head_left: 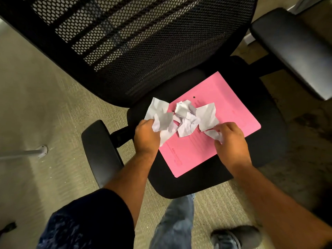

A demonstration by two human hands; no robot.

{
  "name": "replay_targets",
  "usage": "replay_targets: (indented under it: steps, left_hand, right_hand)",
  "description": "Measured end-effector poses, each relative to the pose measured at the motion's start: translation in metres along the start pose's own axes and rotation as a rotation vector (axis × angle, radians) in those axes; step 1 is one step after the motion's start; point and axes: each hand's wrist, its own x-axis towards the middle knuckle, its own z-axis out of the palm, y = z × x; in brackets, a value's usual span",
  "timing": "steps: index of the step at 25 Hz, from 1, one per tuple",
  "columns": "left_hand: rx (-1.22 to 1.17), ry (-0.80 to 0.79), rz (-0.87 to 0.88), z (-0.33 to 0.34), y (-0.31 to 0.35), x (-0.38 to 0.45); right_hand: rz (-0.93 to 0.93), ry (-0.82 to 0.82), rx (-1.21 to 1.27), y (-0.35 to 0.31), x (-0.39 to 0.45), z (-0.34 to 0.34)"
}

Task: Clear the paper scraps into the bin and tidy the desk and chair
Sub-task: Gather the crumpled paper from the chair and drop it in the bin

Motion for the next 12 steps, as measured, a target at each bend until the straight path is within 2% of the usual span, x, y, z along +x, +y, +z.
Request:
replay_targets:
  steps: [7,12]
  left_hand:
    - [-0.188,0.061,-0.016,-0.004,0.005,-0.016]
    - [-0.180,0.076,0.022,-0.013,0.014,-0.025]
  right_hand:
    - [-0.033,-0.026,0.045,0.008,0.007,-0.002]
    - [-0.188,0.003,0.113,-0.007,0.015,-0.008]
